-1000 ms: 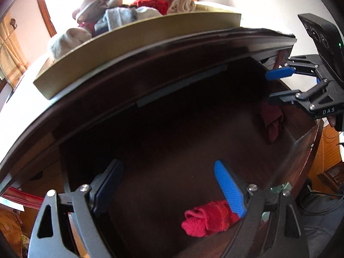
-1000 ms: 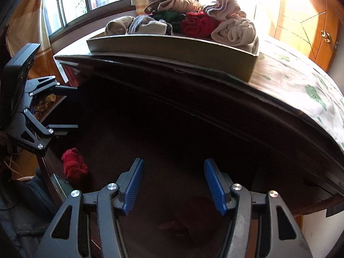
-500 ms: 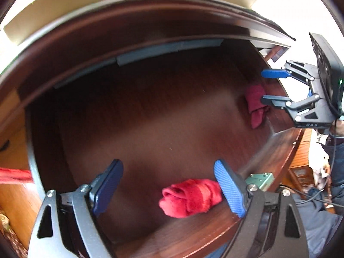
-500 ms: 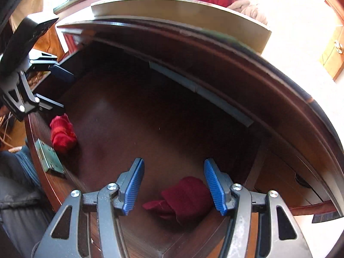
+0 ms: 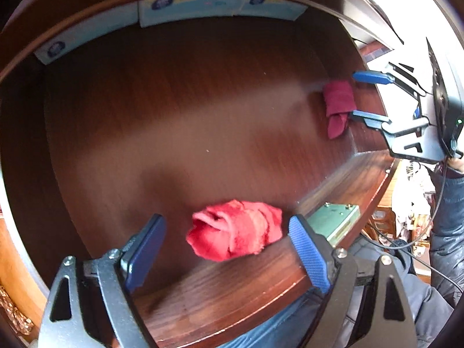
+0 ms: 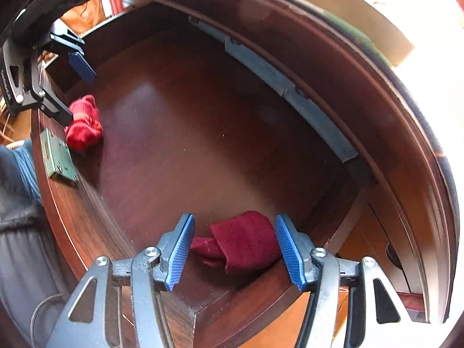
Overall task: Take underwear out of drawer
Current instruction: 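Lower both open tools into the drawer toward the red socks, then close the right tool on the dark red sock while the left grips the red sock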
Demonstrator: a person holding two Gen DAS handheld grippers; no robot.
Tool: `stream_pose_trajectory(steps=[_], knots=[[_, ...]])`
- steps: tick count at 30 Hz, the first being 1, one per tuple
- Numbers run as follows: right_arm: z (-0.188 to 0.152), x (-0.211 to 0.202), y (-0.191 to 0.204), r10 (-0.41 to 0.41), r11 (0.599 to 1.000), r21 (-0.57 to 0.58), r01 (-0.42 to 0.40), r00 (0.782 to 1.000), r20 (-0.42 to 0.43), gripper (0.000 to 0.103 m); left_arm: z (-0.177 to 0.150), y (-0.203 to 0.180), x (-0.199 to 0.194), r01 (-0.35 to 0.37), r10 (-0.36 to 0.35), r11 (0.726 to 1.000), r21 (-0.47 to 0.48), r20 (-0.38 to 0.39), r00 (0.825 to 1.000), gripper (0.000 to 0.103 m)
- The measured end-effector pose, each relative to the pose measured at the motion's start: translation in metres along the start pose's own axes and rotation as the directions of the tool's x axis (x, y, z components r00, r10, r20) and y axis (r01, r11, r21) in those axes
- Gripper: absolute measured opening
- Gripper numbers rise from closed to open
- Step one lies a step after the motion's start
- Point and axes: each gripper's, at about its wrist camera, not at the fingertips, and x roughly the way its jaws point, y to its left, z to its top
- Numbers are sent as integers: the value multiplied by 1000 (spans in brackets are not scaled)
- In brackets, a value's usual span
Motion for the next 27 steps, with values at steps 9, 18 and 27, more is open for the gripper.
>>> stream_pose_trajectory(steps=[9,18,27], knots=[[10,18,7,-2,997,-79,-6,996,-91,60,5,-2,22,40,-40,999,-14,-42,998,73],[17,44,32,-68,986,-164,38,981,-182,60,1,3,23,80,-81,997,-10,-18,997,51],[21,60,47,-98,987,-143,72,977,-190,60,-4,6,19,106,-106,994,-2,35,994,38]])
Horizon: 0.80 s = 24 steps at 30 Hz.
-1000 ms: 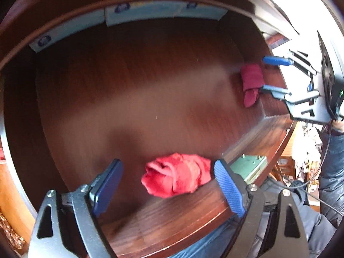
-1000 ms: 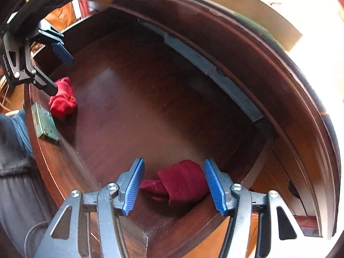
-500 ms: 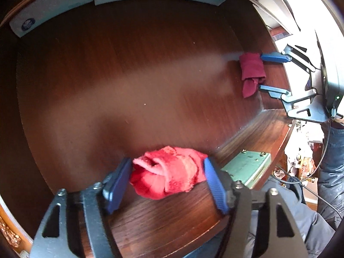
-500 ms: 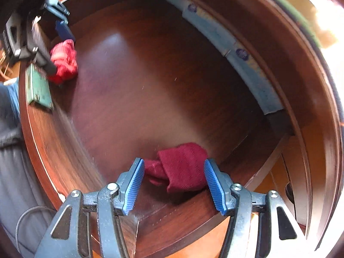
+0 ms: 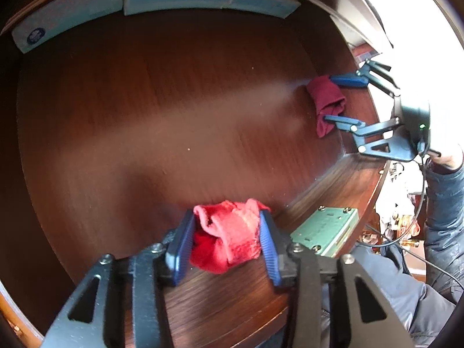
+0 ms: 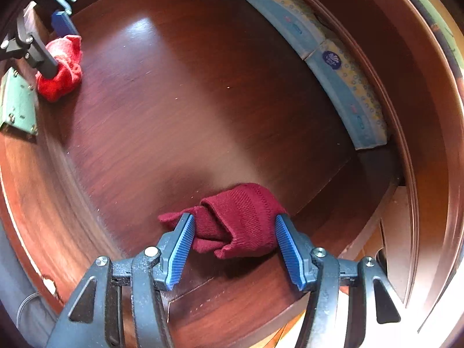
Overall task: Take underwear out of drawer
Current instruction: 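Close the right tool on the dark red sock while the left grips the red sock, then lift both red socks up out of the drawer toward the tray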
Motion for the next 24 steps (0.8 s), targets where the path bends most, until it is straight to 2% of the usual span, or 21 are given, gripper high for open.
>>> stream_pose_trajectory(steps=[1,4,5,8,11,15,18,24], knots=[[0,1,1,-5,1000,0,5,1000,-2,59,-1,1,-1,5,-5,1000,-2,11,1000,37],[0,2,3,-28,1000,10,28,1000,14,45,-3,6,-8,12,-12,1000,-7,46,999,32],[0,-1,2,-24,999,24,23,999,30,36,-4,6,-9,13,-12,1000,-11,58,998,31],[1,-9,1,1,997,77,-8,996,93,29,-5,9,-15,4,-2,1000,-17,97,995,28],[0,-10,4,-1,994,107,-13,992,127,26,-7,12,-21,-10,13,1000,-24,136,991,28],[-1,-17,8,4,988,149,-32,982,188,16,-10,14,-30,-30,35,999,-29,187,982,27],[-2,-24,8,10,983,176,-51,973,230,15,-11,16,-32,-34,42,999,-40,216,975,25],[-5,-41,21,29,974,205,-94,953,300,14,-17,17,-43,-65,79,996,-55,310,947,24]])
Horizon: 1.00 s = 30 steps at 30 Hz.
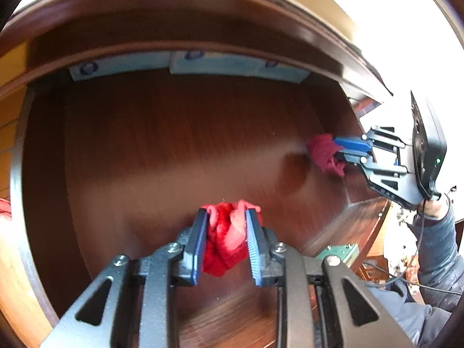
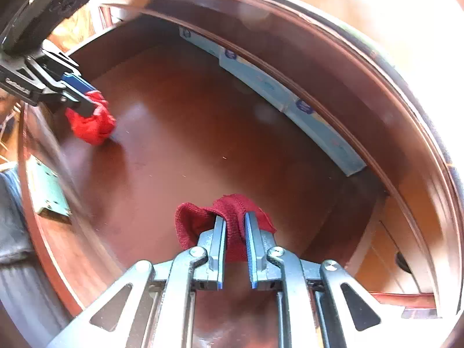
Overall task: Take underwear out of drawer
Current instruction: 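Lift both red socks up out of the drawer toward the tray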
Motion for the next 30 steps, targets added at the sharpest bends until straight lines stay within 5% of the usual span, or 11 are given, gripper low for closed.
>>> stream_pose_trajectory(steps=[10,23,30], knots=[[5,-20,2,59,992,105,-75,988,145,14,9,-6,-7,-52,53,999,-8,143,988,24],[11,-57,-9,102,973,163,-161,942,321,14,10,-20,-17,-174,166,985,4,290,943,23],[6,-66,-15,68,980,147,-136,917,393,14,4,-28,-24,-220,199,975,20,346,917,23]])
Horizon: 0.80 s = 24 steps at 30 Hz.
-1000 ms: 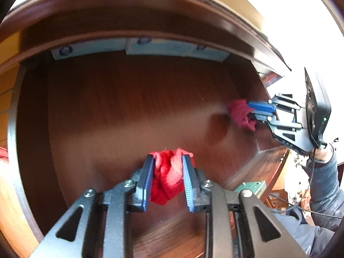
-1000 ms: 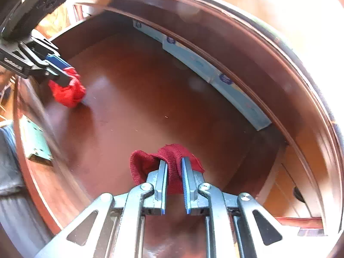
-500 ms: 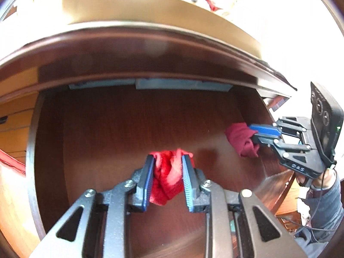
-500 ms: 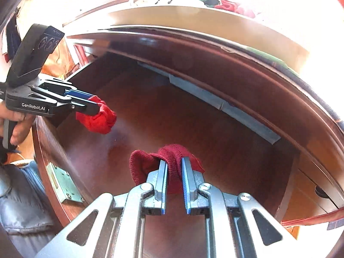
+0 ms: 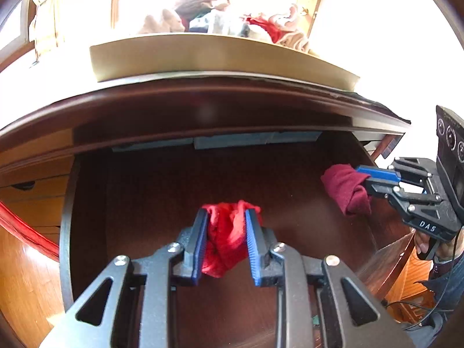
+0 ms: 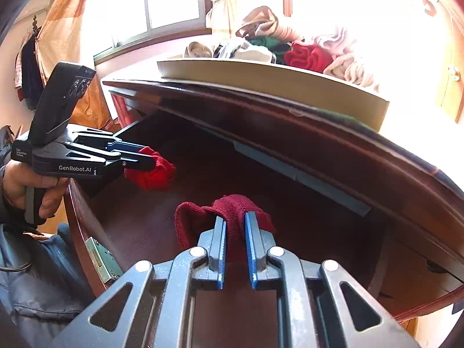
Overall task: Take underwear out of drawer
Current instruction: 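Lift both red socks up out of the drawer toward the tray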
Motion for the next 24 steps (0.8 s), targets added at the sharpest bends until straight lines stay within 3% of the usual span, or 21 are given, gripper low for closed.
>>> stream_pose_trajectory(steps=[24], knots=[[-24,-34,-18,-1,1000,25,-3,987,164,14,-4,-8,-14,-86,83,996,21,140,987,23]])
